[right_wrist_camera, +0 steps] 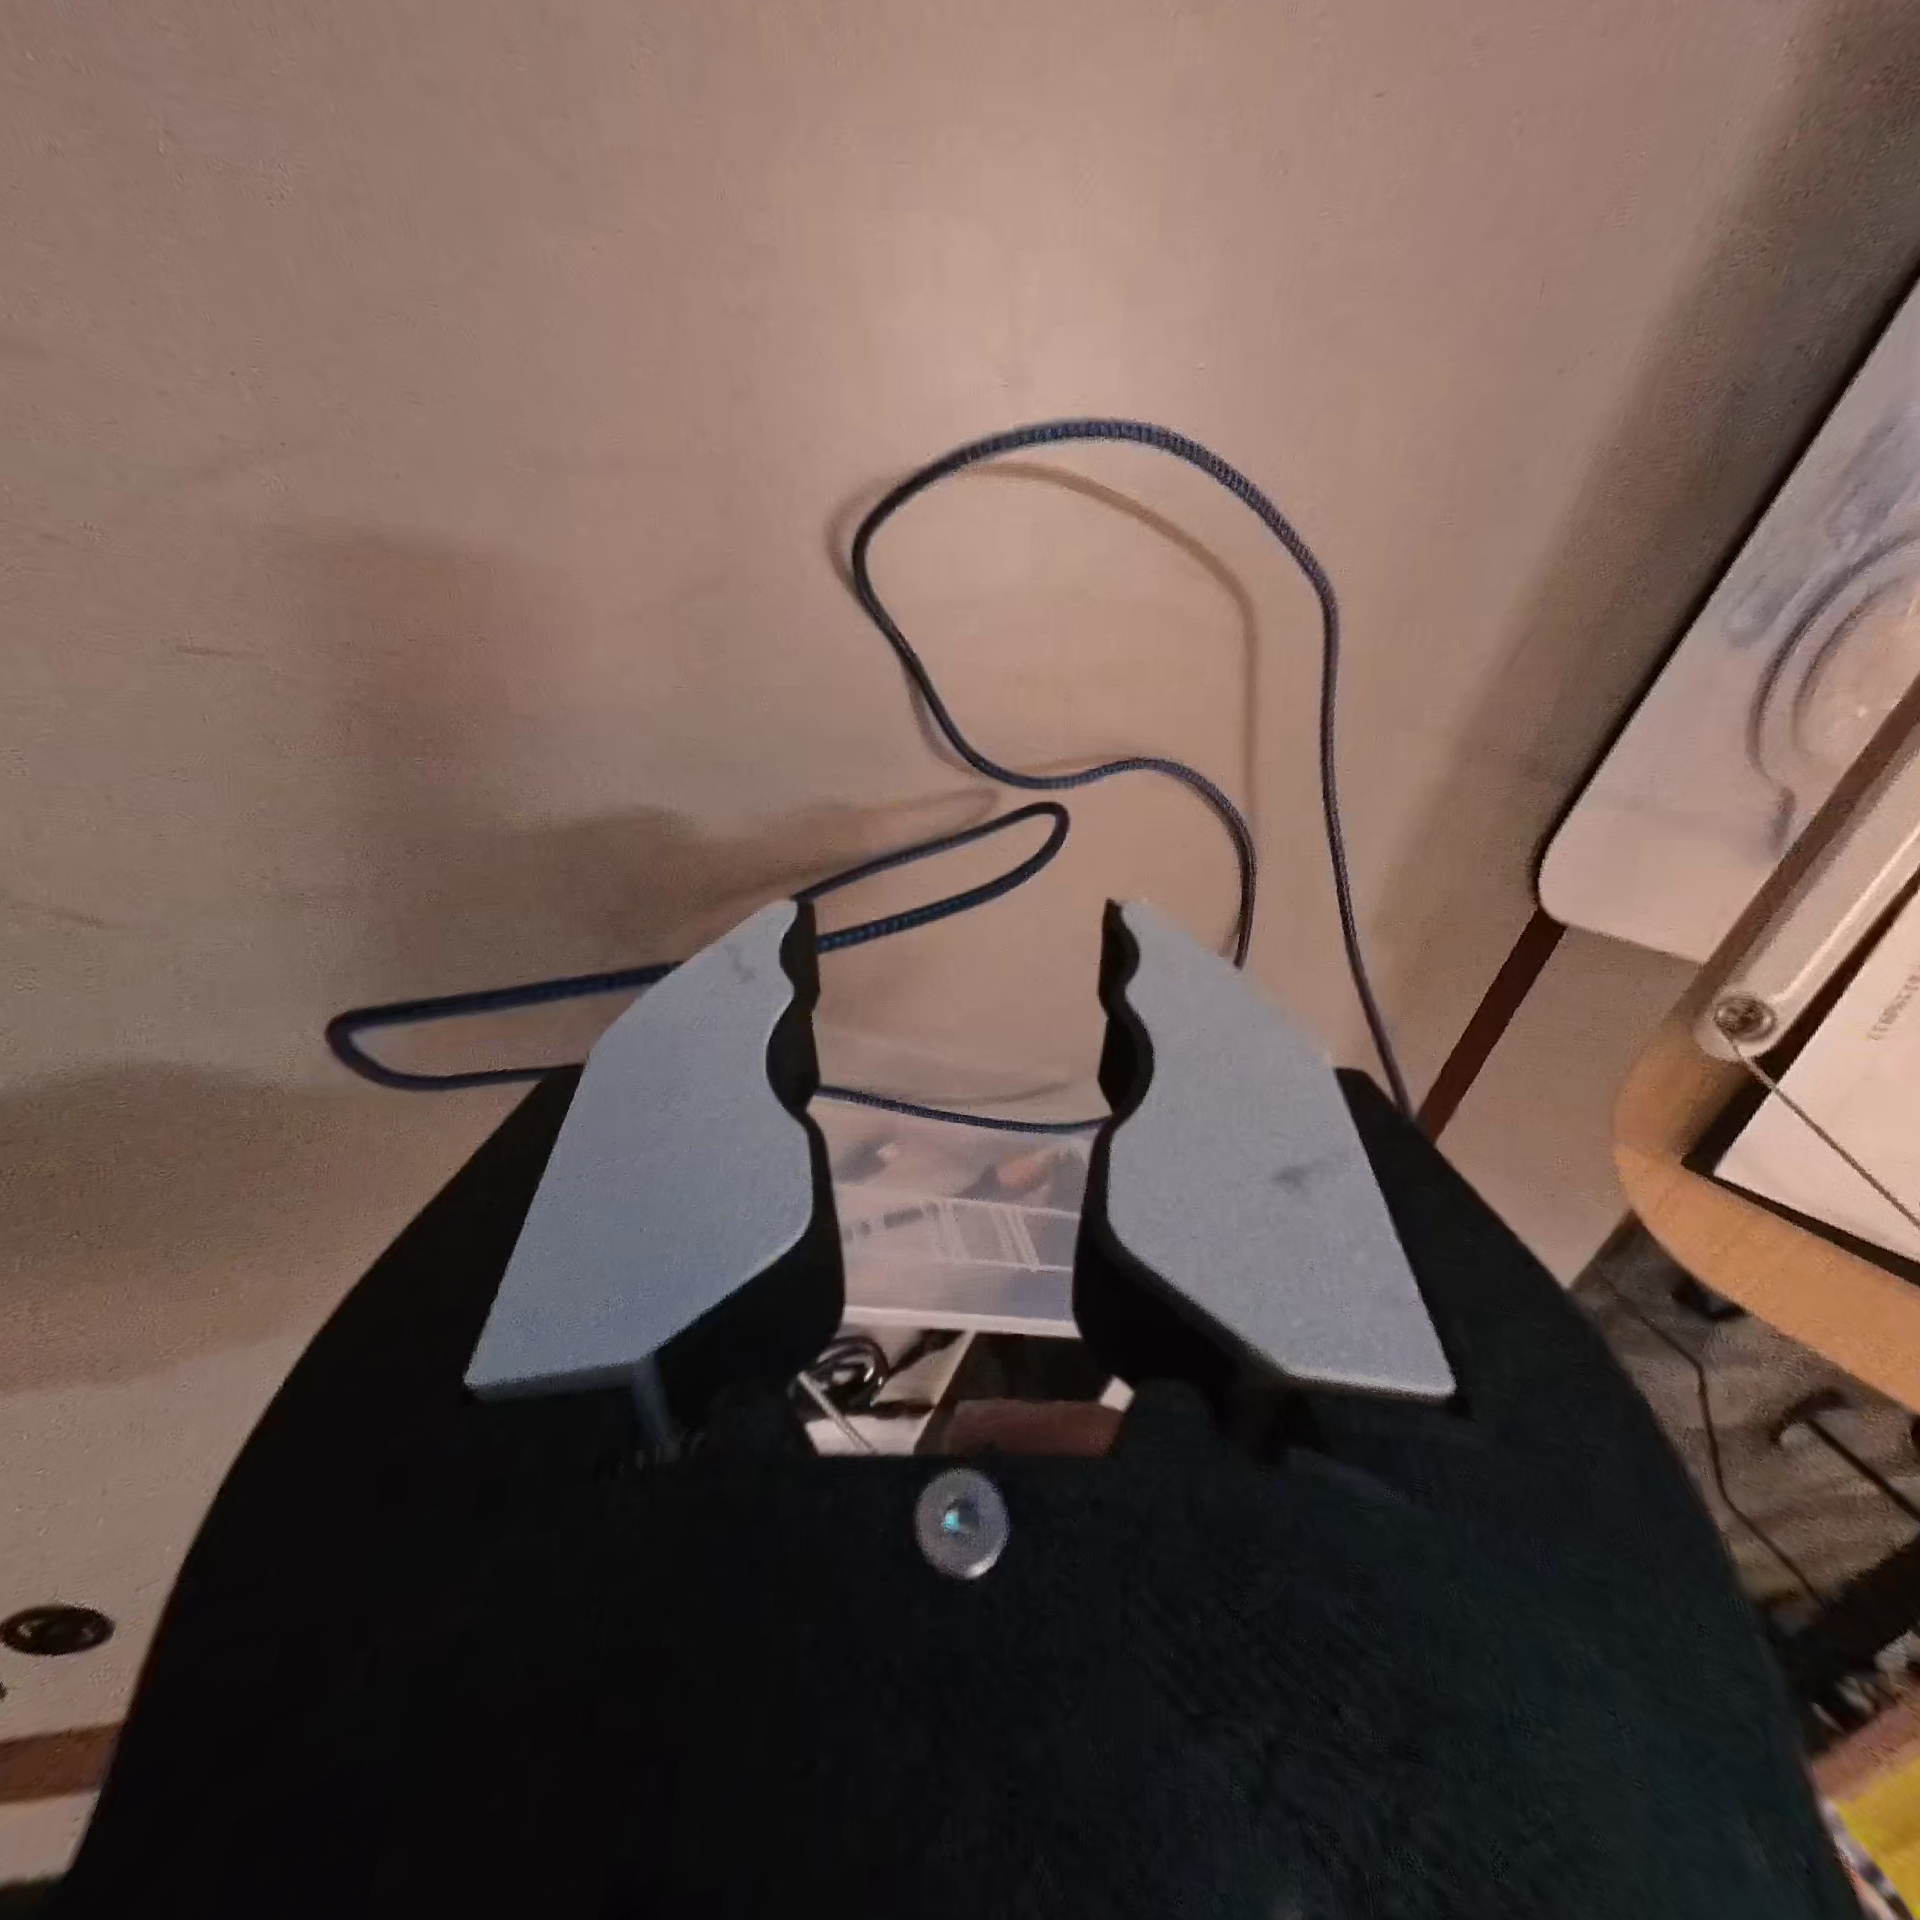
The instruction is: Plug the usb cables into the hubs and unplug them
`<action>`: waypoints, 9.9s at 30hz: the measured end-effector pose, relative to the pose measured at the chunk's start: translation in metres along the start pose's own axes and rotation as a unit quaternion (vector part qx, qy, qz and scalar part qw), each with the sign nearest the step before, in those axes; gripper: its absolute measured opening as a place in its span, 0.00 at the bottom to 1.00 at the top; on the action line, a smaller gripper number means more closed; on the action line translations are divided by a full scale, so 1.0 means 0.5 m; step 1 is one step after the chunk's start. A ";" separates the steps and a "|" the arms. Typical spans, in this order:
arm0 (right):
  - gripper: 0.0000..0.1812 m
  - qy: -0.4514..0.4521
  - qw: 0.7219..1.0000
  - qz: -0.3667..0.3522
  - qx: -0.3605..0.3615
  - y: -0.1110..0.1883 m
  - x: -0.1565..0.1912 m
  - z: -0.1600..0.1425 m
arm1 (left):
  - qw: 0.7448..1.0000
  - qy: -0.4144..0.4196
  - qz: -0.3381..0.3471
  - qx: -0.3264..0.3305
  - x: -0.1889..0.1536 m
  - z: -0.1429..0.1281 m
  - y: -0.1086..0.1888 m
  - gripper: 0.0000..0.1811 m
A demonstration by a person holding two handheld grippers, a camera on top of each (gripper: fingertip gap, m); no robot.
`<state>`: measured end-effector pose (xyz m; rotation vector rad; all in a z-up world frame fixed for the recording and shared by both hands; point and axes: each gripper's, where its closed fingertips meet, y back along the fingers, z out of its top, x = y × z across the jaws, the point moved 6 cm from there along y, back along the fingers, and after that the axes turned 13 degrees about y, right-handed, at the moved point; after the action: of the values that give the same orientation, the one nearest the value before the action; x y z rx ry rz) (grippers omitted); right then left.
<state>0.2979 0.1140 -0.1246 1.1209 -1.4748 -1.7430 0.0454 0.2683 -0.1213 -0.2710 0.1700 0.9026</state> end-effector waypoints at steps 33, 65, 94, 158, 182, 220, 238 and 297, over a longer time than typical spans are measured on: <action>0.19 0.213 0.973 0.048 0.069 -0.177 -0.022 -0.005 | 1.000 0.011 -0.007 0.008 0.007 -0.012 -0.002 0.32; 0.01 -0.184 0.931 -0.254 0.188 0.276 0.079 -0.420 | 1.000 0.005 -0.009 0.017 -0.001 -0.013 -0.009 0.32; 0.32 -0.419 0.883 -0.206 0.049 0.019 0.272 -0.398 | 0.999 0.002 -0.018 0.037 -0.011 -0.025 -0.030 0.32; 0.03 -0.371 0.761 -0.526 0.077 0.157 0.126 -0.492 | 0.997 0.015 -0.027 0.073 -0.002 -0.067 -0.062 0.32; 0.11 -0.306 0.928 -0.160 0.140 -0.031 0.223 -0.474 | 0.995 -0.006 -0.047 0.091 -0.041 -0.063 -0.088 0.32; 0.34 -0.203 0.689 -0.296 -0.629 0.084 0.161 0.307 | 0.978 0.099 -0.185 -0.007 -0.072 -0.079 -0.133 0.32; 0.33 -0.187 0.812 -0.378 -0.403 0.162 0.138 0.170 | 0.998 0.059 -0.035 -0.004 -0.028 -0.059 -0.115 0.41; 0.36 -0.511 0.663 -0.510 -0.198 0.187 0.466 -0.404 | 0.913 0.048 0.211 0.347 0.005 -0.302 -0.606 0.24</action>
<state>0.3579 -0.2011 -0.0924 0.6886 -0.7072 -3.7018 0.2820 0.0462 -0.2170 0.4043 0.6429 1.1949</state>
